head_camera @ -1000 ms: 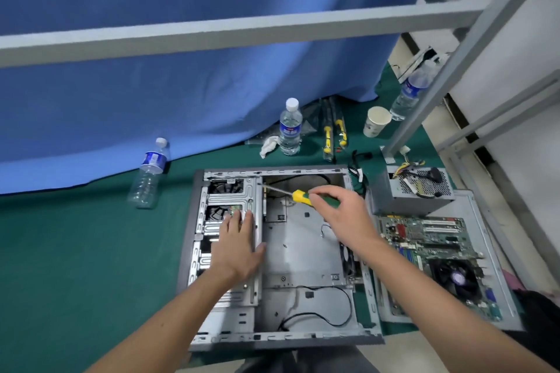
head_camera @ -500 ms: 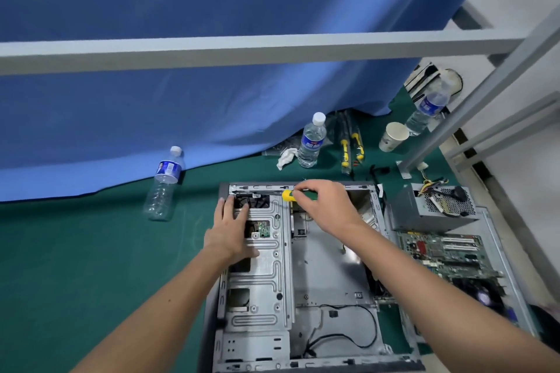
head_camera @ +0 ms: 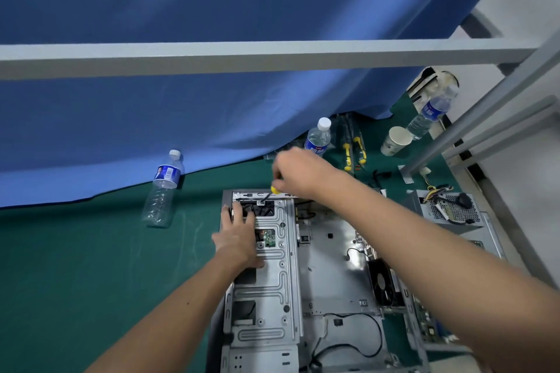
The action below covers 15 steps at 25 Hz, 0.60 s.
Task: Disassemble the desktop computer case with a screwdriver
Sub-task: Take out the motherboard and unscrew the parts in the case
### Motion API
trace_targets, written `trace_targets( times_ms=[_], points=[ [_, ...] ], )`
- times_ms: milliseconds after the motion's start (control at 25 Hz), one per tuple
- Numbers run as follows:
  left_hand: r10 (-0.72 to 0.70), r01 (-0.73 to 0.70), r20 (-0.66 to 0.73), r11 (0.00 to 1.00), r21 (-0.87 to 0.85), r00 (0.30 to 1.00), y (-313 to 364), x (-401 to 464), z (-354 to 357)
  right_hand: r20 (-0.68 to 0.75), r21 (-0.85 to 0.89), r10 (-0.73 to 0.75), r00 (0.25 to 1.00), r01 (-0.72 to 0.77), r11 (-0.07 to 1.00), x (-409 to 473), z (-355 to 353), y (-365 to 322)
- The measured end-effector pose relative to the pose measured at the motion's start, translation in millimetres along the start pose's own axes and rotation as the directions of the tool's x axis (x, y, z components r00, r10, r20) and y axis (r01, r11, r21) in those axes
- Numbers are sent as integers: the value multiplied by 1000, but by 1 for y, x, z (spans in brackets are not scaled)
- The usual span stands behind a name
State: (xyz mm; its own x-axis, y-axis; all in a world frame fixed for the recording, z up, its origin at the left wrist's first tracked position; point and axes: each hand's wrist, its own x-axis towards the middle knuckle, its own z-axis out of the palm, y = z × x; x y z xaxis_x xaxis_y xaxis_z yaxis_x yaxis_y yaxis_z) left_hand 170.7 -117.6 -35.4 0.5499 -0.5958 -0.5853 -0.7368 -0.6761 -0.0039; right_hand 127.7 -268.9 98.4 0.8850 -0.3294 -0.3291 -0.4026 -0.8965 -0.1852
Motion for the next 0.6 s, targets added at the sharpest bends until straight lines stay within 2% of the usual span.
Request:
trace_targets(
  times_ms=[200,320,400,480,520,560,600],
  points=[
    [-14,14,9,1000,-7,1000,0,4,4,130,-209,10,991,18,978,49,-26,-54],
    [-21,21,-1,1000,-11,1000,-1,6,7,258,-358,-170,951,257,898,54,-29,-63],
    [-26,26,-1,1000,-2,1000,0,8,8,313,-439,-354,881,465,769,52,-31,-57],
    [-28,28,10,1000,-1,1000,1,8,8,338,-408,-479,810,585,702,48,-30,-47],
    [-32,32,15,999,-4,999,1,8,8,313,-347,-480,820,569,745,47,-30,-42],
    [-35,35,16,999,-6,999,0,8,8,248,-263,-421,873,479,838,46,-29,-37],
    [-35,36,17,999,-11,999,0,8,7,201,-216,-290,936,331,918,45,-28,-34]
  ],
)
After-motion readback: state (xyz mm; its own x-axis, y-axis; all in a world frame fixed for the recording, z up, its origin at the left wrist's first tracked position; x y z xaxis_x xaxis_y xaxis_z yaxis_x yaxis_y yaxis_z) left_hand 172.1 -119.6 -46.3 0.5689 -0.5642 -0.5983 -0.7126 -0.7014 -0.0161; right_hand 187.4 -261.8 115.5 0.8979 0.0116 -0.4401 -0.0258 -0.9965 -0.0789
